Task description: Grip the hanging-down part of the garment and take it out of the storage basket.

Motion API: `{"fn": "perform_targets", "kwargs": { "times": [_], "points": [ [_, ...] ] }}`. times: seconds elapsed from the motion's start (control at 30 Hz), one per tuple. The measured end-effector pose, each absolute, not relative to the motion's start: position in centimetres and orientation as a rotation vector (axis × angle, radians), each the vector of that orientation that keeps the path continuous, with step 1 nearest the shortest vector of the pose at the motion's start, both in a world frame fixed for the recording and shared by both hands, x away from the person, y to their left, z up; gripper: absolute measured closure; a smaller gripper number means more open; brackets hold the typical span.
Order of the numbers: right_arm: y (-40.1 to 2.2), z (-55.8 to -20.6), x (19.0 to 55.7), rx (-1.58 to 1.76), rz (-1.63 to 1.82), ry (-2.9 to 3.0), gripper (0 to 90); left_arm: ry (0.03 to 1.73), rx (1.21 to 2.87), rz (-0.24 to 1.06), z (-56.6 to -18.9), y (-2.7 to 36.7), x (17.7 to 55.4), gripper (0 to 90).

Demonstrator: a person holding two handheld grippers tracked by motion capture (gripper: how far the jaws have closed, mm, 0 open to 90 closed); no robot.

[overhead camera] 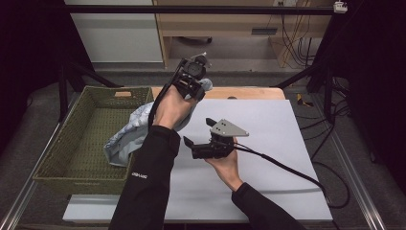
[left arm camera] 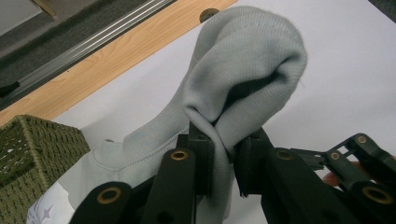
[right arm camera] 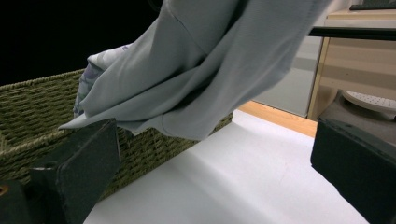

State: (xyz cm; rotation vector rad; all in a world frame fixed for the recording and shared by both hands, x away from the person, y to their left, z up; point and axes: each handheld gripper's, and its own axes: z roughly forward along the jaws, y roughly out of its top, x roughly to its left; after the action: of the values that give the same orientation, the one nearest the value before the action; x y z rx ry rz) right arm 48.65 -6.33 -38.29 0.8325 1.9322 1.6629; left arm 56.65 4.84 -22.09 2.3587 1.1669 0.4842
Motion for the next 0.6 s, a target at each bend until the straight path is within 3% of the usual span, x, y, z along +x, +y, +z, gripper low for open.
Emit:
{"fn": "perform_targets", "kwargs": {
  "times": [0.6],
  "points": [
    [-2.3, -39.2, 50.6, 0.882, 1.701, 1.951, 5.3, 1.159, 2.356, 0.500, -21.8, 5.1, 56.5, 77.8]
  ]
}}
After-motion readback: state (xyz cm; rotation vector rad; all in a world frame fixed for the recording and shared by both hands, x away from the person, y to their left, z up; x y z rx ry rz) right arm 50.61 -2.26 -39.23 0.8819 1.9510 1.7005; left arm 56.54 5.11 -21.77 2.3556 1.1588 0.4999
